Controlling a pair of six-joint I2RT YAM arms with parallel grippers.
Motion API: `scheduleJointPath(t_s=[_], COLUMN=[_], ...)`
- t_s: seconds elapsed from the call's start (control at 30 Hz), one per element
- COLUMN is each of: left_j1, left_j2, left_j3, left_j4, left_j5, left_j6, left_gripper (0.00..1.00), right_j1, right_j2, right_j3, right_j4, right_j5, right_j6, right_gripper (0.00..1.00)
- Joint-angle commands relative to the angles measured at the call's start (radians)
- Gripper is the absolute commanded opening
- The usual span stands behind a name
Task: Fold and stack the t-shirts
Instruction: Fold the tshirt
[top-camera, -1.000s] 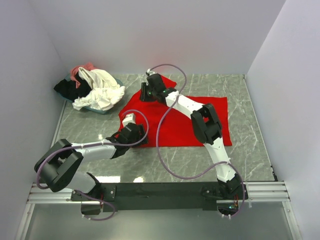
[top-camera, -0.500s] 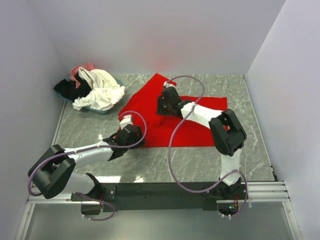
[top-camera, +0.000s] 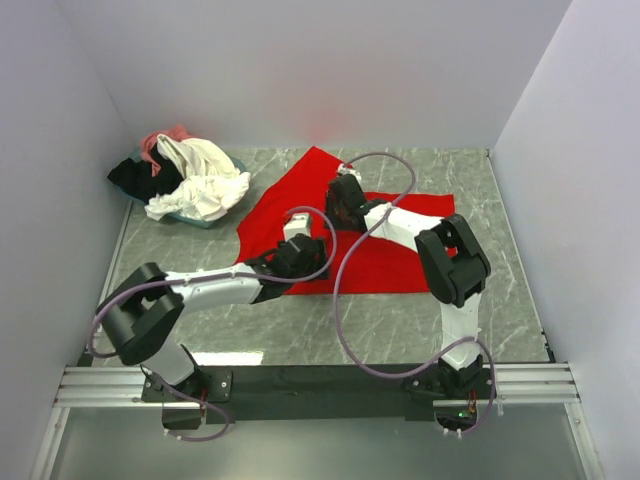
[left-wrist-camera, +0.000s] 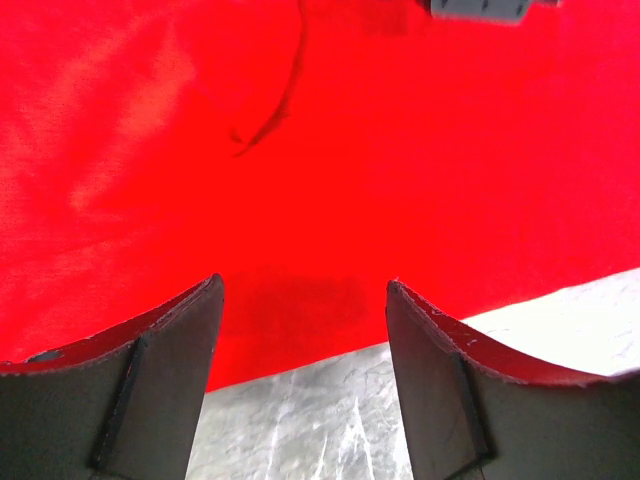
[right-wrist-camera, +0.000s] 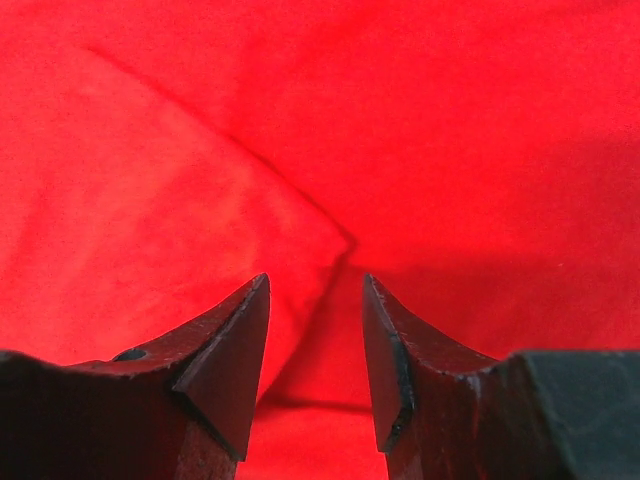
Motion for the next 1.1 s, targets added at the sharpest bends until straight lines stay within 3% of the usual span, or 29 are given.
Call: scheduleJointPath(t_s=[0.0, 0.3, 1.07], left_j1=[-0.016, -0.024, -0.026], left_j2=[0.054, 0.138, 0.056], left_j3=[0.042, 0.033, -0.081], left_j4=[0.041, 0.071, 0.049], left_j5=[0.014, 0.047, 0.016], left_j6=[0.02, -0.004, -0.03], left_gripper=[0.72, 0.72, 0.72], right_j1=[-0.026, -0.029, -0.032], right_j2=[0.018, 0.082, 0.127], right_j3=[0.058, 0.109, 0.103], right_j4=[-0.006, -0.01, -0.008], right_j5=[0.013, -0.027, -0.05], right_j6=[0.005, 0.013, 0.033], right_gripper=[0.49, 0.45, 0.36])
